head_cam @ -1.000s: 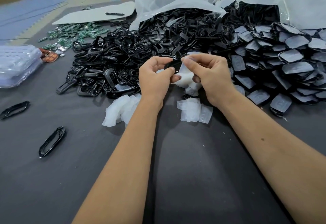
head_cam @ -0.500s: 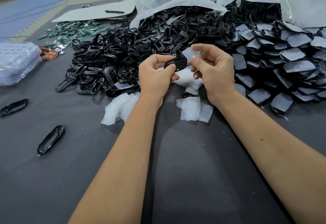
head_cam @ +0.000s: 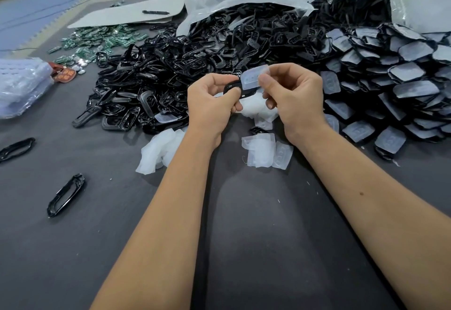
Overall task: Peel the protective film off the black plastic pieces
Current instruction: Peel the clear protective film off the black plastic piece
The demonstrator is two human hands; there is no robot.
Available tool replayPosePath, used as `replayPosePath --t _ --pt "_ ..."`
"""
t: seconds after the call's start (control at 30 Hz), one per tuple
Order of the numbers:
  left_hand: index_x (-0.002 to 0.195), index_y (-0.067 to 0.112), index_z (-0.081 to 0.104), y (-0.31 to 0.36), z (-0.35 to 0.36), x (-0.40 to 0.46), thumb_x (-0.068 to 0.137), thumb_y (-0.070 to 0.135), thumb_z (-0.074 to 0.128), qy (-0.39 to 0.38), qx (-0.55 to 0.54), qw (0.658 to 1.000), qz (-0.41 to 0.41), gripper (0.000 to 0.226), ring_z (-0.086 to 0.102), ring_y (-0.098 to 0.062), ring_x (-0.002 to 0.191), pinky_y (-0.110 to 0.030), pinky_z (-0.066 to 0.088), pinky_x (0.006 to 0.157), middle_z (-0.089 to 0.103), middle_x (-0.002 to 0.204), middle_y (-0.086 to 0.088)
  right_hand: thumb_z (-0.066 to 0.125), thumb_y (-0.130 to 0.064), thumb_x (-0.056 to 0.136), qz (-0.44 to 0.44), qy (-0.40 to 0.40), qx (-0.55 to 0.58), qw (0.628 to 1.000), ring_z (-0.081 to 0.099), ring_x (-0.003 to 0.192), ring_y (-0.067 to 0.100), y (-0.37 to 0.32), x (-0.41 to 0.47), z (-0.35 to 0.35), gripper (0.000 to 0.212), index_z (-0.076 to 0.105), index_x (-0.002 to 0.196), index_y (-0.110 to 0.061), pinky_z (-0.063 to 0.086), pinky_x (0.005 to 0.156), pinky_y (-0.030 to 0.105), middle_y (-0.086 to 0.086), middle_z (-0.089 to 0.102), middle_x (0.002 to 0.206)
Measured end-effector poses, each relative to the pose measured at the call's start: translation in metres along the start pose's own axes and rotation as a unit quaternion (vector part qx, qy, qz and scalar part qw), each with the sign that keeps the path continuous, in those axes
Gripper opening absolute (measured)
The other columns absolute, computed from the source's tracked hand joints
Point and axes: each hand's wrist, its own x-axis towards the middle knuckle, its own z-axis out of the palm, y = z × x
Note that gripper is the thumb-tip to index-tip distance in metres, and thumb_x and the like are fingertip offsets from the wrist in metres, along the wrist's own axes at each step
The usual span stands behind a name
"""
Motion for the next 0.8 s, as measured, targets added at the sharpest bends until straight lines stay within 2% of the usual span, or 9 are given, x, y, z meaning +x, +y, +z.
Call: replayPosePath --t 0.1,0.2,0.27,0.37,0.47,0.53,0.63,0.7,0.8 --pt "0.106 -0.001 0.070 -0.0012 0.0010 -0.0004 0.090 -0.011 0.068 -0.020 -0.015 1.000 -0.007 0.019 0.062 -0.015 0.053 -0.021 0.051 0.057 0.071 0.080 -0.012 0.079 -0.004 0.088 -0.002 -0.001 -0.027 1.000 0.059 0.054 0.012 -0.0008 -0.0005 0.0001 0.011 0.072 0.082 -0.010 0.045 0.047 0.026 0.000 0.069 0.067" --pt "0.106 0.001 0.072 -0.0019 0.0011 -0.0001 0.094 -0.006 0.065 -0.023 -0.033 0.999 -0.023 0.015 0.067 -0.018 0.058 -0.023 0.054 0.060 0.073 0.090 -0.016 0.081 -0.009 0.087 -0.001 0.009 -0.065 0.998 0.061 0.053 0.010 -0.0011 -0.0018 0.0014 0.012 0.073 0.080 -0.012 0.044 0.045 0.024 -0.002 0.069 0.064" --pt "0.104 0.001 0.074 -0.0007 0.0010 0.0002 0.101 0.004 0.062 -0.030 -0.061 0.997 -0.043 0.013 0.068 -0.020 0.060 -0.025 0.057 0.064 0.073 0.096 -0.018 0.082 -0.011 0.086 0.000 0.016 -0.079 0.997 0.062 0.052 0.010 -0.0014 -0.0025 0.0018 0.011 0.073 0.080 -0.011 0.044 0.044 0.024 -0.001 0.069 0.064" --pt "0.097 0.005 0.077 0.0013 0.0008 -0.0004 0.108 0.020 0.054 -0.031 -0.101 0.992 -0.066 0.030 0.071 -0.025 0.066 -0.029 0.061 0.067 0.076 0.098 -0.013 0.083 -0.014 0.085 -0.001 0.023 -0.095 0.995 0.062 0.051 0.011 -0.0013 -0.0022 0.0023 0.012 0.074 0.078 -0.013 0.045 0.045 0.024 -0.001 0.070 0.063" --pt "0.097 0.003 0.077 0.0029 0.0010 -0.0012 0.109 0.023 0.052 -0.024 -0.126 0.989 -0.073 0.035 0.073 -0.027 0.070 -0.031 0.063 0.069 0.075 0.105 -0.017 0.084 -0.016 0.085 0.000 0.019 -0.103 0.994 0.062 0.051 0.012 -0.0014 -0.0022 0.0031 0.014 0.073 0.076 -0.016 0.046 0.048 0.023 0.001 0.071 0.065" --pt "0.099 0.001 0.077 0.0030 0.0011 -0.0008 0.109 0.024 0.052 -0.020 -0.129 0.988 -0.076 0.035 0.073 -0.027 0.070 -0.031 0.063 0.069 0.073 0.112 -0.021 0.082 -0.015 0.086 -0.006 0.013 -0.098 0.995 0.062 0.053 0.012 -0.0018 -0.0029 0.0037 0.014 0.072 0.076 -0.016 0.046 0.049 0.022 0.001 0.070 0.066" --pt "0.097 0.002 0.077 0.0028 0.0019 0.0001 0.109 0.024 0.053 -0.011 -0.129 0.989 -0.078 0.035 0.073 -0.026 0.066 -0.031 0.064 0.069 0.073 0.110 -0.017 0.070 -0.011 0.089 -0.013 0.016 -0.063 0.998 0.063 0.060 0.015 -0.0023 -0.0020 0.0037 0.014 0.063 0.078 -0.015 0.045 0.045 0.023 -0.005 0.063 0.067" --pt "0.096 0.003 0.077 0.0033 0.0031 0.0001 0.109 0.024 0.053 -0.006 -0.129 0.988 -0.081 0.034 0.072 -0.026 0.065 -0.030 0.064 0.068 0.072 0.117 -0.020 0.059 -0.008 0.089 -0.015 0.042 -0.035 0.998 0.063 0.063 0.020 -0.0036 -0.0009 0.0030 0.012 0.053 0.080 -0.014 0.045 0.042 0.026 0.001 0.058 0.071" --pt "0.097 0.001 0.076 0.0043 0.0036 0.0000 0.108 0.023 0.054 0.000 -0.133 0.988 -0.084 0.033 0.072 -0.026 0.064 -0.027 0.062 0.064 0.070 0.122 -0.024 0.055 -0.010 0.091 -0.023 0.056 -0.003 0.998 0.076 0.073 0.025 -0.0056 -0.0020 0.0031 0.011 0.046 0.086 -0.014 0.048 0.042 0.027 0.029 0.067 0.091"
